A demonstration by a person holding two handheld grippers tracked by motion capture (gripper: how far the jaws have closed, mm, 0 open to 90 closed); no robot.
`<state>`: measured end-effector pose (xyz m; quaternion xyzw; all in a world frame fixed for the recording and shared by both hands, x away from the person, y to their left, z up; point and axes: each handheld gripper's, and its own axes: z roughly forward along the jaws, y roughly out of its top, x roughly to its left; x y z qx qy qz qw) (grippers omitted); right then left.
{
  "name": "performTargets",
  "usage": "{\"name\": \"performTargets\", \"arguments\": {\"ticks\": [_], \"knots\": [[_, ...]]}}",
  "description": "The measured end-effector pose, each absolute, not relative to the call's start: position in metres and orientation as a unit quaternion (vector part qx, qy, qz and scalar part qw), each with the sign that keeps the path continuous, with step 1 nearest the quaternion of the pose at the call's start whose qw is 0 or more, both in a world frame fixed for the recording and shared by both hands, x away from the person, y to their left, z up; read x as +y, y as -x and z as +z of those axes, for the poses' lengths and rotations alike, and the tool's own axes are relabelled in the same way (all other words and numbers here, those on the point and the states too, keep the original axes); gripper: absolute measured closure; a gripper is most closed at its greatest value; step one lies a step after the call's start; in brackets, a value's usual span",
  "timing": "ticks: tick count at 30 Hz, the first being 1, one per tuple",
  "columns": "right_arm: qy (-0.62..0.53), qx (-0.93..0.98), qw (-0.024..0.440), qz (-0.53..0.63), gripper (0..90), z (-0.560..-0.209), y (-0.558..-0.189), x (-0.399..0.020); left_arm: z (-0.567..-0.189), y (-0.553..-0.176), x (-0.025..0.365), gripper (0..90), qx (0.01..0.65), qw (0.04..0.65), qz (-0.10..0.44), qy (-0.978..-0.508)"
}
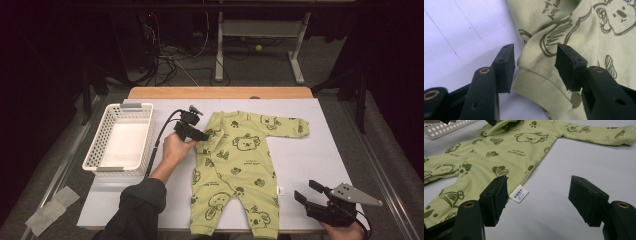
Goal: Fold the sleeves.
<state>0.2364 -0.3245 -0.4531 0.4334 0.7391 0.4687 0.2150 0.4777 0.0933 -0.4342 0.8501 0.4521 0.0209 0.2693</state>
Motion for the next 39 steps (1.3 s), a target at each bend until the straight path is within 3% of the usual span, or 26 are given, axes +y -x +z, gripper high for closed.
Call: {"name": "performTargets", "arguments": {"ticks": [4, 11, 14, 39], "knots": [[-0.434, 0.739, 0.215, 0.469, 32.3, -0.453, -0.236, -0.324, -0.434, -0.474, 0.094, 50.8, 0.448, 0.275, 0.017, -0.850], [-0.435, 0.739, 0.215, 0.468, 32.3, -0.453, -0.236, -0.324, -0.425, -0.467, 0.095, 74.5, 0.433, 0.295, 0.016, -0.852], [-0.434, 0.739, 0.216, 0.468, 32.3, -0.453, -0.236, -0.324, -0.421, -0.464, 0.093, 79.1, 0.425, 0.298, 0.019, -0.855], [-0.434, 0.738, 0.216, 0.469, 32.3, -0.453, -0.236, -0.324, -0.377, -0.442, 0.071, 80.6, 0.356, 0.349, 0.031, -0.866]]}}
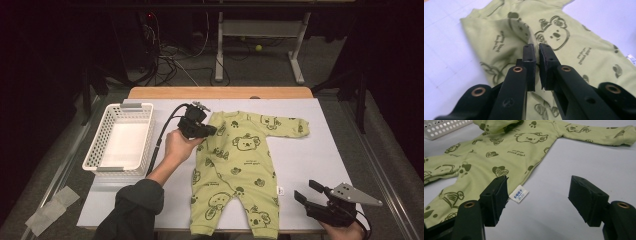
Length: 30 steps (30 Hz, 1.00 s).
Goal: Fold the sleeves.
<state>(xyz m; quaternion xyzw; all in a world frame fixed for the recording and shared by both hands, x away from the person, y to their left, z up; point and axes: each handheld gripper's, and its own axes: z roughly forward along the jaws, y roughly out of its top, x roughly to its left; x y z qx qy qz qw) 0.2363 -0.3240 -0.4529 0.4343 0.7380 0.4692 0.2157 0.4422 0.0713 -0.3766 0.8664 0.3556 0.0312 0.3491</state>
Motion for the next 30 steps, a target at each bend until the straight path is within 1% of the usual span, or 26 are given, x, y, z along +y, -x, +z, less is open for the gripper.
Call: {"name": "performTargets", "arguments": {"ticks": [4, 16, 30], "knots": [[-0.434, 0.738, 0.215, 0.470, 32.3, -0.453, -0.236, -0.324, -0.374, -0.438, 0.058, 80.7, 0.336, 0.348, 0.029, -0.875], [-0.434, 0.738, 0.215, 0.471, 32.3, -0.453, -0.236, -0.324, -0.372, -0.435, 0.034, 80.6, 0.312, 0.349, 0.017, -0.883], [-0.434, 0.738, 0.215, 0.470, 32.3, -0.453, -0.236, -0.324, -0.384, -0.434, 0.008, 80.5, 0.296, 0.340, 0.003, -0.893]]}}
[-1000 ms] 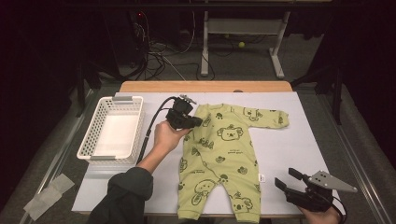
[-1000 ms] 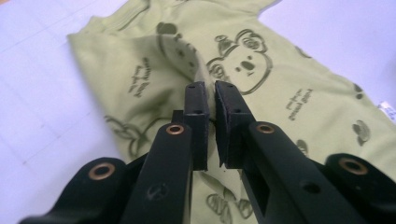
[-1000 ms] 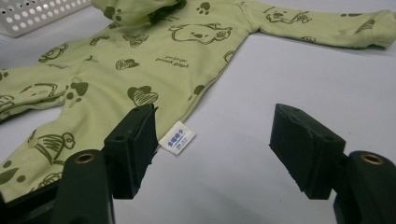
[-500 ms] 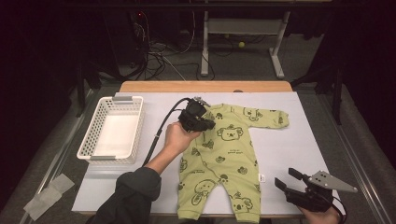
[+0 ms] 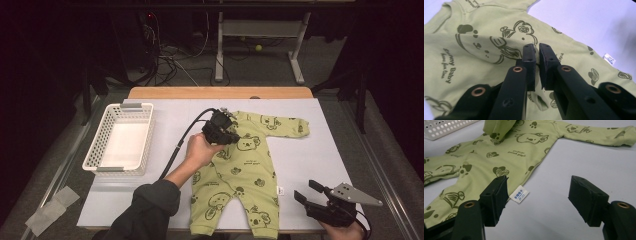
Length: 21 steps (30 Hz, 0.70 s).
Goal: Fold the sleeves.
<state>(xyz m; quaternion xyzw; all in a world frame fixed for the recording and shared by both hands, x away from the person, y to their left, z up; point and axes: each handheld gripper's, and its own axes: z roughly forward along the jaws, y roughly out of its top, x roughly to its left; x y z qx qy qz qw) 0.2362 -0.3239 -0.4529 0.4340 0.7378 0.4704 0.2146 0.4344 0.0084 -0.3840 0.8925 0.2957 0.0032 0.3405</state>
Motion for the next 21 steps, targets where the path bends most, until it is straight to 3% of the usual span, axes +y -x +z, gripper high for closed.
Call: {"name": "performTargets", "arguments": {"ticks": [21], "knots": [[-0.433, 0.738, 0.214, 0.471, 32.3, -0.453, -0.236, -0.324, -0.420, -0.444, -0.024, 80.2, 0.297, 0.324, -0.011, -0.898]]}}
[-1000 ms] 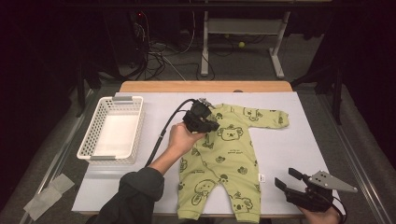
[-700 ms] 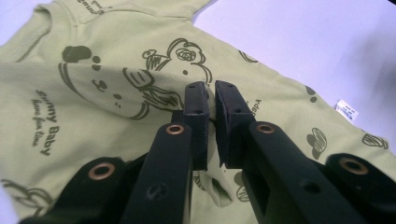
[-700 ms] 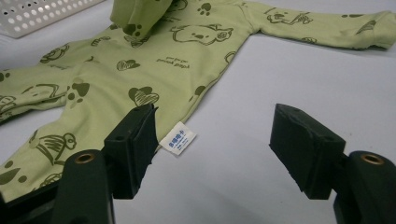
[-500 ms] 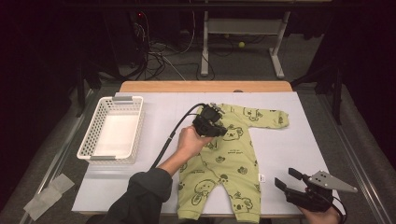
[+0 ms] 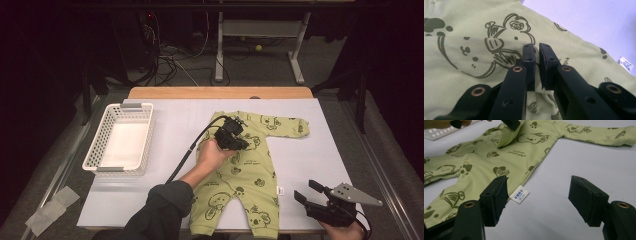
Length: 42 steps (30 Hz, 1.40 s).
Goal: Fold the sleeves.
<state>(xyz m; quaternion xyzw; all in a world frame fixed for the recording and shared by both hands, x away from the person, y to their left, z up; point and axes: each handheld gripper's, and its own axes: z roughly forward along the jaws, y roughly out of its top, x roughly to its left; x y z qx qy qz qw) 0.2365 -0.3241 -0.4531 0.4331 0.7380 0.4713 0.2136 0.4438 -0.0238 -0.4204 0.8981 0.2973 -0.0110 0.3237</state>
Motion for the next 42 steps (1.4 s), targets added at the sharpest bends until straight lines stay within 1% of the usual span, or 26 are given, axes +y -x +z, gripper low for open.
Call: {"name": "performTargets", "arguments": {"ticks": [5, 6, 7, 8, 10, 12, 13, 14, 17, 20, 22, 26, 30, 31, 42], "knots": [[-0.433, 0.738, 0.214, 0.471, 32.3, -0.453, -0.236, -0.324, -0.421, -0.444, -0.025, 76.6, 0.299, 0.330, -0.010, -0.895], [-0.432, 0.738, 0.215, 0.471, 32.3, -0.453, -0.236, -0.324, -0.420, -0.443, -0.025, 70.3, 0.301, 0.333, -0.008, -0.893], [-0.432, 0.738, 0.215, 0.471, 32.3, -0.453, -0.236, -0.324, -0.419, -0.443, -0.024, 70.3, 0.302, 0.335, -0.006, -0.892], [-0.432, 0.739, 0.215, 0.471, 32.4, -0.453, -0.236, -0.324, -0.415, -0.442, -0.022, 66.6, 0.301, 0.337, 0.000, -0.892], [-0.432, 0.739, 0.215, 0.471, 32.4, -0.453, -0.236, -0.324, -0.412, -0.440, -0.020, 62.8, 0.300, 0.338, 0.007, -0.892], [-0.432, 0.739, 0.215, 0.471, 32.3, -0.453, -0.236, -0.324, -0.411, -0.439, -0.019, 61.2, 0.299, 0.337, 0.010, -0.893], [-0.433, 0.739, 0.215, 0.470, 32.3, -0.453, -0.236, -0.324, -0.409, -0.438, -0.017, 57.0, 0.299, 0.338, 0.013, -0.892], [-0.433, 0.739, 0.215, 0.470, 32.3, -0.453, -0.236, -0.324, -0.408, -0.438, -0.016, 57.0, 0.300, 0.339, 0.015, -0.892], [-0.433, 0.739, 0.215, 0.470, 32.3, -0.453, -0.236, -0.324, -0.405, -0.436, -0.009, 52.7, 0.307, 0.342, 0.025, -0.888], [-0.433, 0.739, 0.215, 0.470, 32.3, -0.453, -0.236, -0.324, -0.400, -0.434, 0.000, 51.8, 0.309, 0.346, 0.031, -0.885], [-0.433, 0.739, 0.215, 0.470, 32.3, -0.453, -0.236, -0.324, -0.396, -0.432, 0.008, 48.6, 0.314, 0.355, 0.033, -0.880], [-0.433, 0.739, 0.215, 0.469, 32.3, -0.453, -0.236, -0.324, -0.392, -0.429, 0.016, 45.1, 0.314, 0.354, 0.047, -0.879], [-0.434, 0.739, 0.215, 0.469, 32.3, -0.453, -0.236, -0.324, -0.389, -0.425, 0.026, 45.0, 0.317, 0.359, 0.057, -0.876], [-0.434, 0.739, 0.215, 0.469, 32.3, -0.453, -0.236, -0.324, -0.388, -0.423, 0.029, 42.9, 0.317, 0.359, 0.062, -0.876], [-0.435, 0.738, 0.216, 0.468, 32.3, -0.453, -0.236, -0.324, -0.382, -0.411, 0.055, 42.6, 0.326, 0.370, 0.070, -0.867]]}}
